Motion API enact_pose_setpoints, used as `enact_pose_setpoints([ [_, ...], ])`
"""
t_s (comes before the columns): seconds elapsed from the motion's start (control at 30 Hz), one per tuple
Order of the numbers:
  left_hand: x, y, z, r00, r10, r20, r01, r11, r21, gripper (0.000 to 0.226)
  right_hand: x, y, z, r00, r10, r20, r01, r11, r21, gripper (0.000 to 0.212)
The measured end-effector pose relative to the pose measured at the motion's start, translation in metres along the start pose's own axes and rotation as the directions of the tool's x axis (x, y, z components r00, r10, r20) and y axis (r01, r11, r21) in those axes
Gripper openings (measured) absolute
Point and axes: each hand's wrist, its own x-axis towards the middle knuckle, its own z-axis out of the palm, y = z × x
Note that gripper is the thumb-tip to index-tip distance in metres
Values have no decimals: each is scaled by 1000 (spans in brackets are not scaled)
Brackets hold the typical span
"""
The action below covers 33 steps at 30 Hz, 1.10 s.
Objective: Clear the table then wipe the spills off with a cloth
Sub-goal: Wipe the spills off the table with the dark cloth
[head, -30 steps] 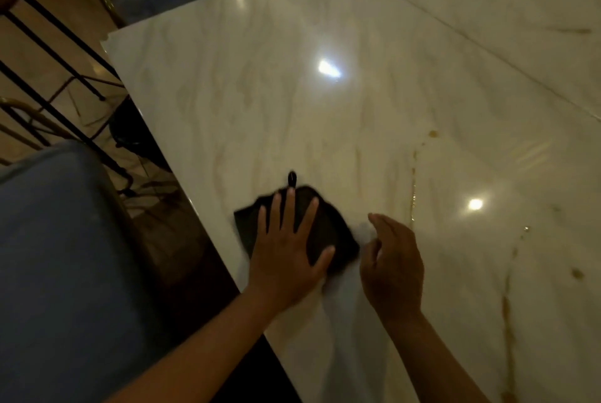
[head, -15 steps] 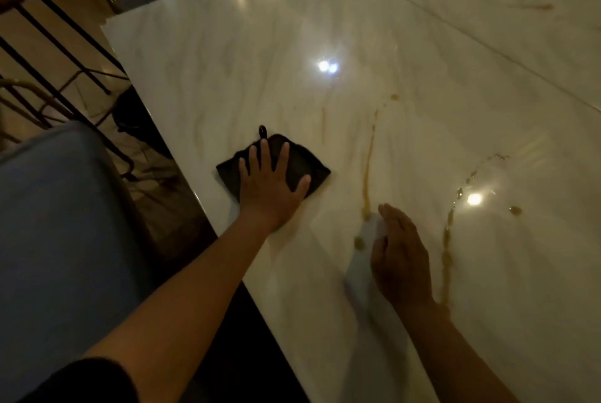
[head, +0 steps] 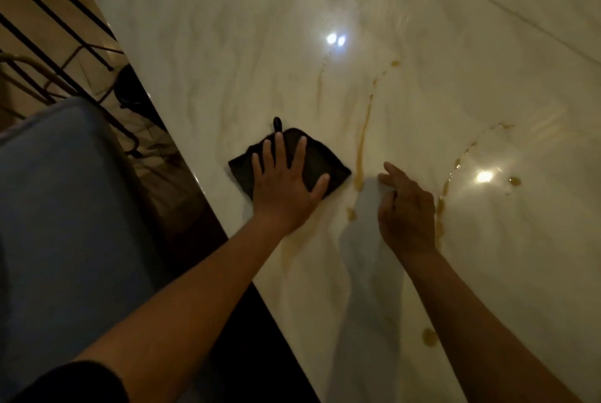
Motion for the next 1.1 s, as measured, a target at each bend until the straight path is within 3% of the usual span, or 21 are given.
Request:
enact_pose_setpoints([
  [0.17,-75,36,9,979,204,22,-204,979,-14,91,33,-1,-18,995,86,52,-91,990,108,57],
  [0.27,-67,43,9,967,252,38,-252,968,-5,92,53,1,-22,991,98,88,-108,987,118,50],
  [0.37,7,45,2,974,225,34,-225,974,-7,95,67,0,-20,993,95,76,-104,986,130,54],
  [0.53,112,49,-11,998,27,61,-26,1000,-9,96,79,11,-16,997,65,43,-67,996,54,50],
  [0.67,54,63,-1,990,136,-28,-137,990,-30,93,97,12,-15,1000,12,8,-12,1000,21,48],
  [0.8,22,71,3,973,230,19,-230,973,-20,90,139,13,0,997,-71,40,77,982,-174,50],
  [0.93,114,71,-5,974,225,-7,-225,974,-12,91,168,23,12,991,-54,120,95,925,-368,49],
  [1.1,232,79,-17,990,138,41,-138,990,-4,92,171,24,16,995,-102,-8,89,902,-423,43],
])
